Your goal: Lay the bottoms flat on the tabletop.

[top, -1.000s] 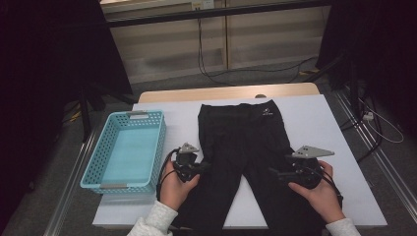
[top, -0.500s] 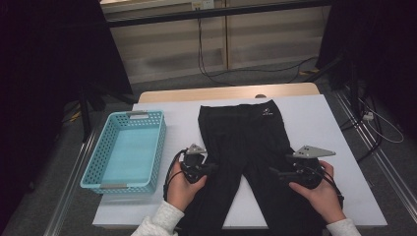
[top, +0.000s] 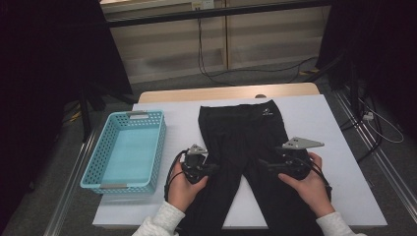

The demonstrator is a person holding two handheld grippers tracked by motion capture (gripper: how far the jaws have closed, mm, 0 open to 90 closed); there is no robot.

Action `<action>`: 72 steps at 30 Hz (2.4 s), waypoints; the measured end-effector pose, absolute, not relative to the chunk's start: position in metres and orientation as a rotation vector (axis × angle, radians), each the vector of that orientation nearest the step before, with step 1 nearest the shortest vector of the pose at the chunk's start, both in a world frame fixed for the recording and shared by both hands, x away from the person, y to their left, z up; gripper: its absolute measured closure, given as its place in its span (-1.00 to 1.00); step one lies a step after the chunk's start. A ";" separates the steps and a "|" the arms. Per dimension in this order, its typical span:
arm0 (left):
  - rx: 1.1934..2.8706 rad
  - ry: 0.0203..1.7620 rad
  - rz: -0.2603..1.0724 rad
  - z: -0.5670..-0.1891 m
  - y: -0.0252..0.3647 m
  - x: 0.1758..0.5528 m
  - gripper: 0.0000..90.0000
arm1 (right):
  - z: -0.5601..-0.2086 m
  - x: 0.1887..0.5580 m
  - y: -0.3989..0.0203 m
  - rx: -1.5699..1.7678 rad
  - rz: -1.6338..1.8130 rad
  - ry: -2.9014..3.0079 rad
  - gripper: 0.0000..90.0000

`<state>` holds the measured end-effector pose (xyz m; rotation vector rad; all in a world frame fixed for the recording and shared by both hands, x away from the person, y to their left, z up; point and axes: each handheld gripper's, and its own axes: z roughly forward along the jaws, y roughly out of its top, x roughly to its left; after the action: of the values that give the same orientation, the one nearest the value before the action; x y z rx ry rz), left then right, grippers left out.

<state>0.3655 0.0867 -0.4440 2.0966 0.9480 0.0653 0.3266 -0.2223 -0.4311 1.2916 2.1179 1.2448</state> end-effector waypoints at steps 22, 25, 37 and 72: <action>2.096 0.989 0.157 -0.439 0.110 0.359 0.09 | -0.431 0.361 -0.157 1.214 1.201 2.219 -0.54; 2.087 0.993 0.162 -0.436 0.112 0.355 -0.01 | -0.431 0.366 -0.152 1.208 1.197 2.226 -0.54; 2.135 0.959 0.156 -0.446 0.100 0.337 -0.21 | -0.435 0.379 -0.132 1.204 1.191 2.247 -0.54; 2.049 0.949 0.138 -0.438 0.108 0.339 0.92 | -0.442 0.404 -0.091 1.159 1.170 2.309 -0.48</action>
<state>0.3385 0.1084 -0.4379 2.0487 0.9489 0.1376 0.4042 -0.0913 -0.4419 1.1591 2.3089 1.1702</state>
